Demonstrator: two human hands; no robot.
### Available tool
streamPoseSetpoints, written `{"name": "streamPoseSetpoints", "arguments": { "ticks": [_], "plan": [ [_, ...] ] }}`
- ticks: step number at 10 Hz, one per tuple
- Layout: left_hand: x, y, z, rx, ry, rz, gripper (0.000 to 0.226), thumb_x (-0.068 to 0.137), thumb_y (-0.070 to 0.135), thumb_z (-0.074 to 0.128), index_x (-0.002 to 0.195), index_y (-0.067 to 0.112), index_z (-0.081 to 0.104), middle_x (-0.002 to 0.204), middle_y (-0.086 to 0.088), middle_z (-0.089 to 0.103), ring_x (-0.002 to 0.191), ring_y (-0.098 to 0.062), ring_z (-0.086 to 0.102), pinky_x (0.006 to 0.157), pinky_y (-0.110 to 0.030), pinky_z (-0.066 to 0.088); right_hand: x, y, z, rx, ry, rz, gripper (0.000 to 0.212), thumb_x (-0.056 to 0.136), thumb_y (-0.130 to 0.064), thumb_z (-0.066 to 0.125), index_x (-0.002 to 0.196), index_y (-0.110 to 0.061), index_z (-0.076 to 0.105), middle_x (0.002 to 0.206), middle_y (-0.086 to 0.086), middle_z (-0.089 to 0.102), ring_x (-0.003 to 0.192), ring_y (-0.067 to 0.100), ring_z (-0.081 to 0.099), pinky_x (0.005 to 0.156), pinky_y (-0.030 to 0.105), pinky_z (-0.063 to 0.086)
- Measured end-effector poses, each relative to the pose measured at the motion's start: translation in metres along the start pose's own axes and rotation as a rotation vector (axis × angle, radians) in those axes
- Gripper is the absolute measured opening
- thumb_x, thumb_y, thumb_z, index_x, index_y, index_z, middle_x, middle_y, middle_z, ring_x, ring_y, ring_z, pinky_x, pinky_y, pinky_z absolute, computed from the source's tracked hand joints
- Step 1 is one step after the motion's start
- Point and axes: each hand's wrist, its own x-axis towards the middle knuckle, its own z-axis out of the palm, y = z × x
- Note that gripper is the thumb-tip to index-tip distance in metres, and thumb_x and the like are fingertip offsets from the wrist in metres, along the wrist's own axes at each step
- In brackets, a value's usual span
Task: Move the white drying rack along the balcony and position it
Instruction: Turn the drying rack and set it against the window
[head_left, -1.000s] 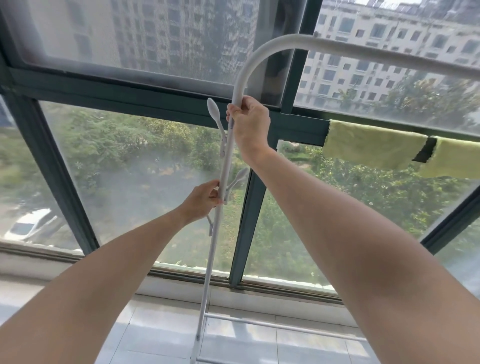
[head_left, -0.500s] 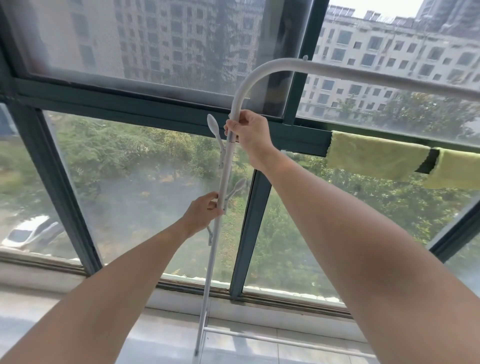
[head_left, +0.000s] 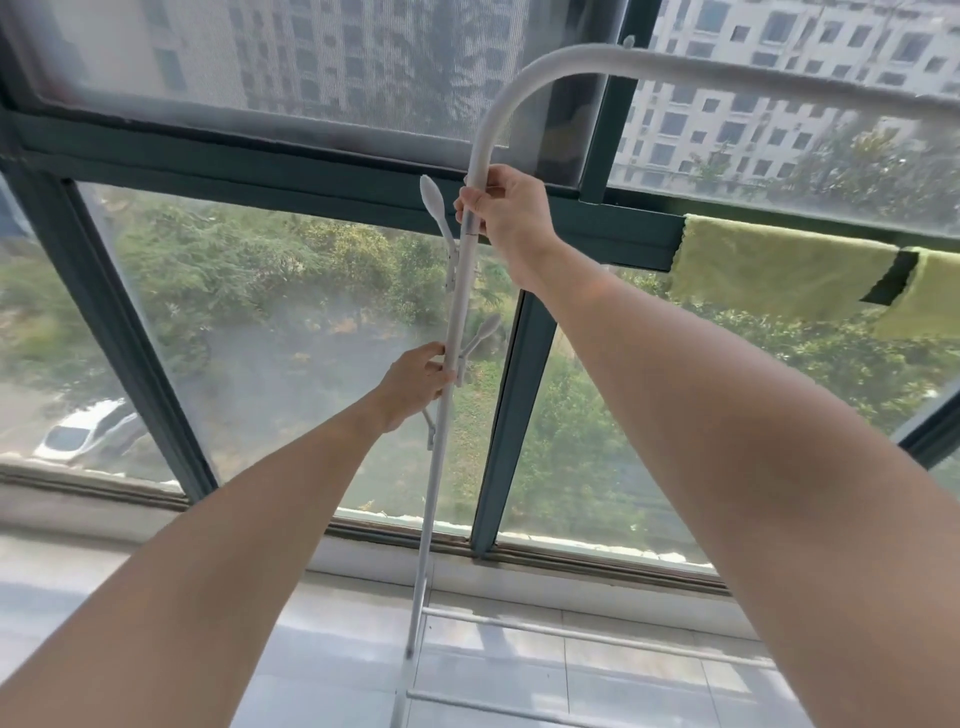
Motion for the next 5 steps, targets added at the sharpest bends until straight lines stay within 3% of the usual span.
{"name": "streamPoseSetpoints", "arguments": {
  "ticks": [3, 4, 5],
  "plan": [
    [-0.003, 0.000, 0.003, 0.042, -0.013, -0.005, 0.032, 0.092, 0.015, 0.054, 0.123, 0.012, 0.051, 0.109, -0.014, 0.065, 0.105, -0.028, 0.059, 0.096, -0.041, 0.047, -0.004, -0.003, 0.003, -0.021, 0.017, -0.003, 0.007, 0.088, -0.007, 0.058, 0.087, -0.014, 0.059, 0.081, 0.005, 0.064, 0.081, 0.021, 0.063, 0.085, 0.040, 0.056],
    [-0.014, 0.005, 0.009, 0.078, -0.035, 0.006, 0.037, 0.093, 0.017, 0.054, 0.129, 0.012, 0.046, 0.112, -0.008, 0.061, 0.106, -0.023, 0.057, 0.092, -0.038, 0.044, -0.018, -0.006, -0.002, 0.002, -0.007, 0.002, 0.017, 0.089, -0.008, 0.057, 0.106, -0.007, 0.059, 0.094, 0.006, 0.063, 0.085, 0.017, 0.062, 0.079, 0.030, 0.054],
    [-0.021, 0.007, 0.011, 0.087, -0.031, 0.023, 0.039, 0.094, 0.018, 0.052, 0.131, 0.013, 0.043, 0.119, -0.007, 0.058, 0.110, -0.024, 0.054, 0.089, -0.037, 0.042, -0.028, -0.002, -0.009, 0.027, -0.021, 0.023, 0.038, 0.091, -0.010, 0.055, 0.127, -0.003, 0.048, 0.110, 0.007, 0.063, 0.098, 0.018, 0.061, 0.085, 0.027, 0.051]
  ]
}}
